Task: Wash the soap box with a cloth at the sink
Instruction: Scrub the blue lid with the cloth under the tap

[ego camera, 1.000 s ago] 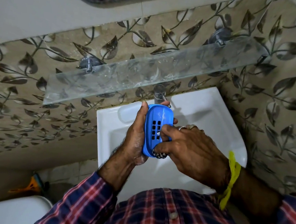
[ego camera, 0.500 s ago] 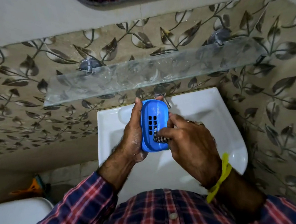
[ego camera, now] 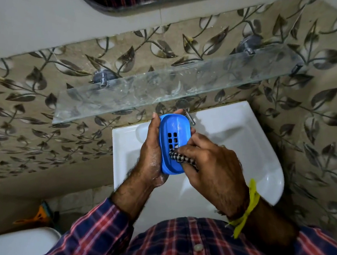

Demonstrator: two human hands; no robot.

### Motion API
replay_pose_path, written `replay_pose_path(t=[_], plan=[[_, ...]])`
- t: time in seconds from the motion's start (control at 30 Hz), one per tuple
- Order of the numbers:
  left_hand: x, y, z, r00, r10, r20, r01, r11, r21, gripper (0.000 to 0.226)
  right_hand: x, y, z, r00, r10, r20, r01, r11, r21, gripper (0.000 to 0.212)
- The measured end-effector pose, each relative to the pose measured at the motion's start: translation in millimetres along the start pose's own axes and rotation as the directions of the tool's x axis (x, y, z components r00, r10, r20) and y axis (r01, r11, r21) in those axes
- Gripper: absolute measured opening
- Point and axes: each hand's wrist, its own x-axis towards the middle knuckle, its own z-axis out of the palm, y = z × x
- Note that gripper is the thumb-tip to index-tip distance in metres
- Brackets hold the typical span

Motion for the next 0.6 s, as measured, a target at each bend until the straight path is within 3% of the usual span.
replay_pose_path(t=[0.13,0.3,0.47,0.6], plan=[[0,-6,4,0.999,0.027,-0.035,-0.027,0.999,0.022,0.07,12,2,1,0.992,0.085,-0.094,-0.088,0.996,-0.032,0.023],[-1,-3,2,0.998,0.046,-0.038,-0.046,0.999,-0.006,0.069,2,1,5,0.995,0.056,-0.085,-0.055,0.998,0.007,0.025],[-2,-12,13,0.998,0.04,-0.045,-0.038,0.999,0.036,0.068,19,1,6,0.957,0.173,-0.232,-0.168,0.985,0.041,0.021],[-5,-11,10,0.997,0.047,-0.057,-0.046,0.999,0.019,0.068,9,-3,7,0.981,0.093,-0.169,-0.094,0.996,0.002,0.021]])
